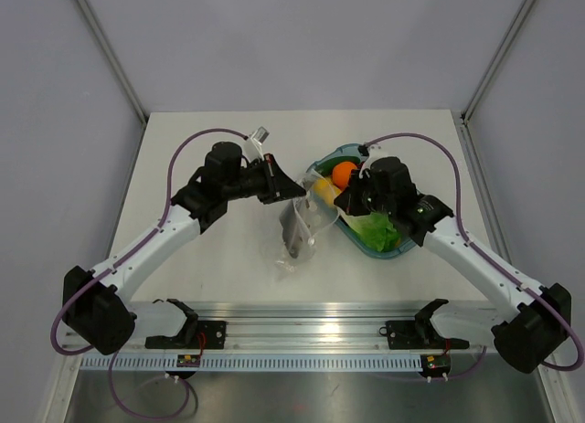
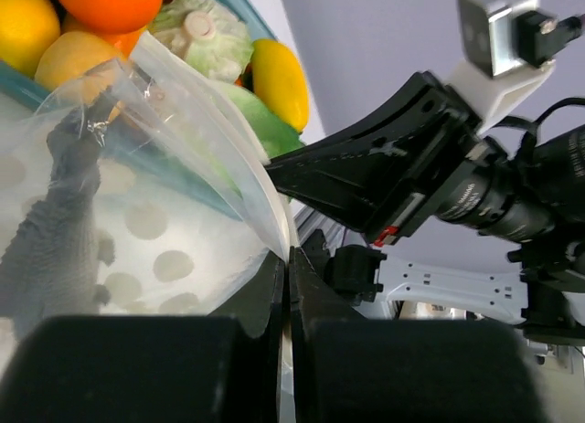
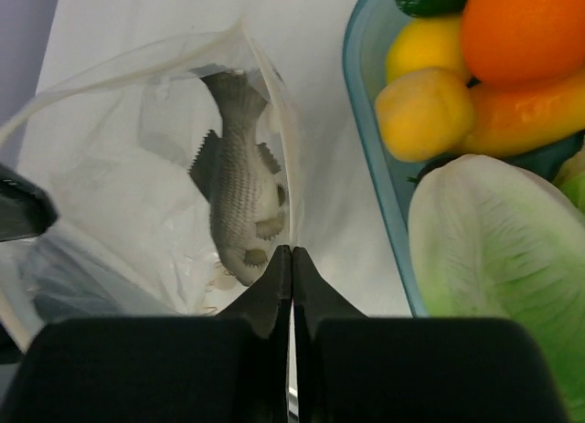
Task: Place the food in the zip-top bag and seal the zipper
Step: Place the fake fish in the zipper food storage bag, then adjust the zipper food storage bag at the center of the board.
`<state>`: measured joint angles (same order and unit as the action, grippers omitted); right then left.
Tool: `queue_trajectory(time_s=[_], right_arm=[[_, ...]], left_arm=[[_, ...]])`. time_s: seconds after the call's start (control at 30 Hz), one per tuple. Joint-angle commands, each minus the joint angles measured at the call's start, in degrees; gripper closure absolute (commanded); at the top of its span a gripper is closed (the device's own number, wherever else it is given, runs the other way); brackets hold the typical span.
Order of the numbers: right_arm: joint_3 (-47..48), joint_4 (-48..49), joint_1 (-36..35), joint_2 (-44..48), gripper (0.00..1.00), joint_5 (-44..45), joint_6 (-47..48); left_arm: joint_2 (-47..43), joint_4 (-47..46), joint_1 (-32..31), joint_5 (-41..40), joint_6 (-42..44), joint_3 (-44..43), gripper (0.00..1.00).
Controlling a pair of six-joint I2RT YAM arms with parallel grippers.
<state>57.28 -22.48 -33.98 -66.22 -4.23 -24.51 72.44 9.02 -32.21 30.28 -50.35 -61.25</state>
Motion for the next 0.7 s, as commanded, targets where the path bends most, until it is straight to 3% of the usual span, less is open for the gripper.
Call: queue_trajectory(time_s=[0.0,0.13,0.27,0.37,0.47,0.67], right_arm=[[6.43,1.47,-0.39,-1.02,1.00,-6.48,-0.71],[12.33,1.56,-0.65,-1.20,1.00,-11.76,-1.50],[9.80,7.08,-0.83,3.62,1.00,-10.99,-3.61],[4.54,9.72,-0.83,4.95,1.00,-6.25,-4.58],[-0.05,11.23,-0.83,1.03,1.00,-3.25,-3.79],[4.41,10.70,-0.92,-3.58,1.00,-10.71,-5.37]], left_arm=[[-2.92,3.36,0.48,-3.11,2.88,-1.49,1.00],[-5.38,14.95,0.65,-10.32,8.76,-7.90,1.00],[-7.66,23.23,0.65,-16.91,12.81,-9.24,1.00],[-9.43,20.45,0.65,-19.47,11.60,-1.87,1.00],[-6.72,15.95,0.65,-16.75,10.53,3.42,1.00],[-1.25,19.54,0.22,-13.15,12.55,-4.54,1.00]])
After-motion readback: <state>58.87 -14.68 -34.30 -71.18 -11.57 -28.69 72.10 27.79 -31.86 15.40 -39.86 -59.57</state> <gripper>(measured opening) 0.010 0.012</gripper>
